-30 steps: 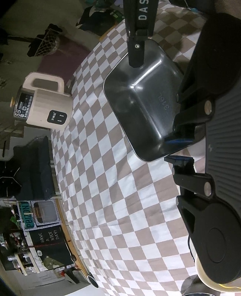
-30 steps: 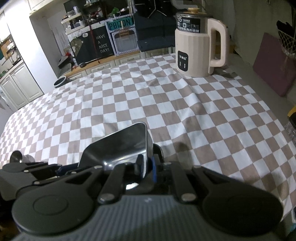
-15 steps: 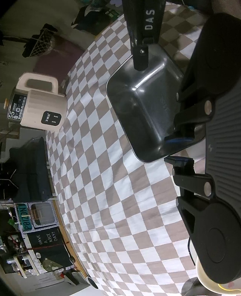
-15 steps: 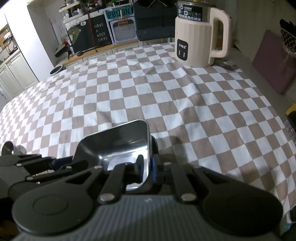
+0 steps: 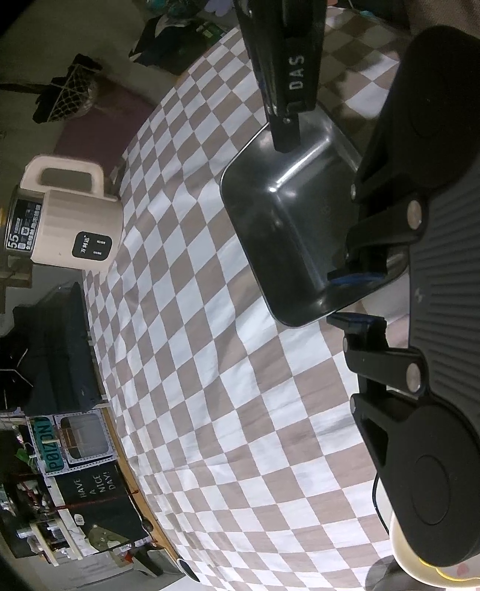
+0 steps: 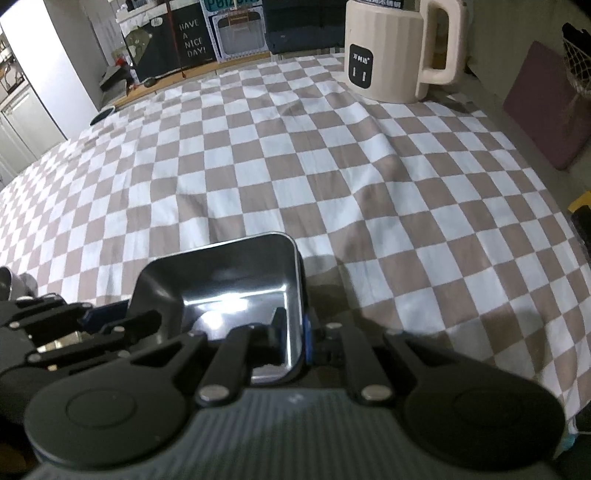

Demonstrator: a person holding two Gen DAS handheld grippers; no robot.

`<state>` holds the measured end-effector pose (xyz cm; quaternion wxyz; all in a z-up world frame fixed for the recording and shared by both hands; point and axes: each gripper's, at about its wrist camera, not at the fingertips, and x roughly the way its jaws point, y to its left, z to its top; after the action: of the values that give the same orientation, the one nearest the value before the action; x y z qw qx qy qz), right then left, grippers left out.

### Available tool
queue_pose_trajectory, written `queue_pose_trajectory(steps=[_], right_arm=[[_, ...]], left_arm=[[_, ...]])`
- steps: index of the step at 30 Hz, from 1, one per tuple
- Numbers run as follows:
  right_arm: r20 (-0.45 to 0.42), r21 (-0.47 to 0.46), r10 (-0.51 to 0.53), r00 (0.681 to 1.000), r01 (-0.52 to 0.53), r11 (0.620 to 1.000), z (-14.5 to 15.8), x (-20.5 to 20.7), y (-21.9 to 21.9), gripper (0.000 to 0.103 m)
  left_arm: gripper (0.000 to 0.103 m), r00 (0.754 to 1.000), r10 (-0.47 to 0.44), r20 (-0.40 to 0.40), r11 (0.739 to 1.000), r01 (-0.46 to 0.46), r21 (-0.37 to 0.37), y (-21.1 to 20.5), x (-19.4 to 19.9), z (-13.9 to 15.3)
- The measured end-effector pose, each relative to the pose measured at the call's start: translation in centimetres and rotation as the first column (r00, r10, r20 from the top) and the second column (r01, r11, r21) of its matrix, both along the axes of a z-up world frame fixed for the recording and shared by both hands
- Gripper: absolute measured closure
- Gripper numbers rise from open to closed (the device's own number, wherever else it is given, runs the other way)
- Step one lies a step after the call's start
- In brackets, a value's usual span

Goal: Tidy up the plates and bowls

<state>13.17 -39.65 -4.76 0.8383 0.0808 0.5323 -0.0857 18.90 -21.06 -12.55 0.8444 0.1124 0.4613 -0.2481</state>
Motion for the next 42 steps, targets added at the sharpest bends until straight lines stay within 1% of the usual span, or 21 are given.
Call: queue_pose_trajectory(steps=[4, 7, 8, 9, 12, 16, 20, 22, 23, 24, 28, 34, 37, 41, 42], right_arm=[[-0.012, 0.0, -0.001, 1.0, 0.001, 1.0, -0.3, 0.2, -0.1, 0.087], [-0.008, 0.023, 0.001, 1.0, -0.001, 1.0, -0.3, 0.2, -0.2, 0.073], [-0.007, 0.03, 0.007, 1.0, -0.007, 1.0, -0.3, 0.2, -0.2, 0.066], [-0.011, 0.032, 0.008, 1.0, -0.008, 0.999, -0.4, 0.3, -0.2, 0.064], [-0.031, 0.028, -0.006, 1.0, 0.007, 1.0, -0.6, 0.4, -0.5, 0.064], [-0.028, 0.049, -0.032, 0.999, 0.034, 0.998, -0.5, 0.2, -1.0, 0.064], [-0.047, 0.048, -0.045, 0.998, 0.047, 0.998, -0.8, 0.2, -1.5, 0.064], [-0.062, 0.048, -0.041, 0.997, 0.044, 0.998, -1.1, 0.3, -1.6, 0.079], [-0.065, 0.049, -0.034, 0.997, 0.037, 0.998, -1.2, 0.3, -1.6, 0.093], [-0.065, 0.044, -0.03, 0.997, 0.033, 0.998, -1.3, 0.4, -1.5, 0.095], [-0.056, 0.026, -0.013, 0.998, 0.014, 1.0, -1.5, 0.7, -1.4, 0.097], [-0.025, 0.011, -0.009, 1.0, 0.009, 1.0, -1.5, 1.4, -1.3, 0.097], [-0.028, 0.004, -0.004, 1.0, 0.005, 1.0, -1.7, 1.7, -1.3, 0.097], [-0.03, 0.012, -0.008, 1.0, 0.008, 1.0, -1.8, 1.8, -1.3, 0.096], [-0.031, 0.017, -0.009, 0.999, 0.01, 1.0, -1.8, 1.8, -1.3, 0.093]], left_arm=[[0.086, 1.0, -0.009, 0.002, 1.0, 0.009, -0.002, 0.0, -0.1, 0.0], [0.086, 1.0, -0.016, -0.018, 1.0, 0.016, -0.007, 0.2, 0.0, -0.2], [0.086, 1.0, -0.018, -0.023, 1.0, 0.018, -0.007, 0.3, 0.0, -0.3], [0.086, 0.999, -0.02, -0.027, 1.0, 0.02, -0.005, 0.3, -0.1, -0.4], [0.086, 0.999, -0.02, -0.032, 1.0, 0.02, -0.008, 0.4, -0.1, -0.4], [0.086, 0.999, -0.015, -0.046, 1.0, 0.014, -0.025, 0.5, 0.0, -0.3], [0.088, 0.999, -0.012, -0.052, 1.0, 0.011, -0.02, 0.4, 0.0, -0.3], [0.088, 0.998, -0.001, -0.06, 1.0, -0.001, -0.028, 0.5, 0.1, -0.3], [0.089, 0.998, 0.004, -0.063, 0.999, -0.006, -0.031, 0.6, 0.2, -0.3], [0.089, 0.998, 0.008, -0.063, 0.999, -0.01, -0.032, 0.6, 0.2, -0.3], [0.089, 0.998, 0.023, -0.052, 0.999, -0.024, -0.028, 0.5, 0.5, -0.4], [0.089, 0.997, 0.048, -0.056, 0.997, -0.051, -0.05, 0.6, 1.2, -0.4], [0.089, 0.997, 0.051, -0.061, 0.997, -0.055, -0.057, 0.6, 1.4, -0.5], [0.089, 0.995, 0.061, -0.079, 0.995, -0.066, -0.073, 0.9, 1.5, -0.4], [0.088, 0.995, 0.064, -0.082, 0.995, -0.07, -0.076, 0.9, 1.5, -0.4]])
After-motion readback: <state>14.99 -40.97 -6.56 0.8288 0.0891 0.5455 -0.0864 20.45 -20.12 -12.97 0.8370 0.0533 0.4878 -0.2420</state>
